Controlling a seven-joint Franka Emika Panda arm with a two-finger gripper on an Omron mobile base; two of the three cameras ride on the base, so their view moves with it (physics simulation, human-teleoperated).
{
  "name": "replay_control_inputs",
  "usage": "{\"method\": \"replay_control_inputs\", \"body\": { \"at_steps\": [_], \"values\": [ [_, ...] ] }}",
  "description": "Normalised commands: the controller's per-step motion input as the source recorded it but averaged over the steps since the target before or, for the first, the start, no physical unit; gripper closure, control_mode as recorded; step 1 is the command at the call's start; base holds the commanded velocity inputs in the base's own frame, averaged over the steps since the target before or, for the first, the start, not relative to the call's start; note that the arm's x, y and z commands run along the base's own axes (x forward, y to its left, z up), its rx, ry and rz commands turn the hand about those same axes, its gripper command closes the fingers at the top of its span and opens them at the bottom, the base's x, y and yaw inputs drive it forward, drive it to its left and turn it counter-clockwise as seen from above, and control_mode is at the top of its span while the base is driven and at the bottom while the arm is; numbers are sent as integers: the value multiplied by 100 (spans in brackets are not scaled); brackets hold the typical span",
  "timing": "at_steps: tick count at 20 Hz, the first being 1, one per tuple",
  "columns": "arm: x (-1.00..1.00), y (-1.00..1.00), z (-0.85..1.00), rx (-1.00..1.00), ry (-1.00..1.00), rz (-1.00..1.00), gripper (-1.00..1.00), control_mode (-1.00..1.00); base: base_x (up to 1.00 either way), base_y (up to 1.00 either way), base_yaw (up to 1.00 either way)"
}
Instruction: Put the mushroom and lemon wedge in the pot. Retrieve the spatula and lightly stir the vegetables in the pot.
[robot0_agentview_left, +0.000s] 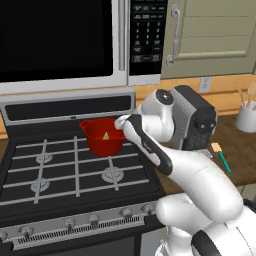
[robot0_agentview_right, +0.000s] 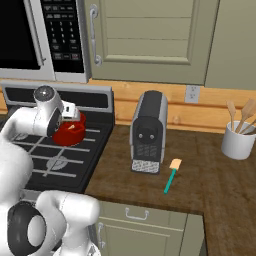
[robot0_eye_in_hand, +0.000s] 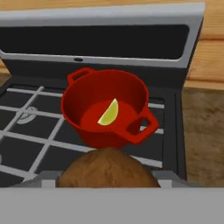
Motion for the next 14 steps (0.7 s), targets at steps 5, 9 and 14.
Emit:
{"method": "replay_control_inputs", "body": {
  "at_steps": [5,9,14],
  "values": [
    [91,54,-40,0,5,0,100,-100,0,0,0],
    [79,52,-50,0,10,0,100,-100,0,0,0],
    [68,38,-37,0,7,0,100,-100,0,0,0]
  ]
}}
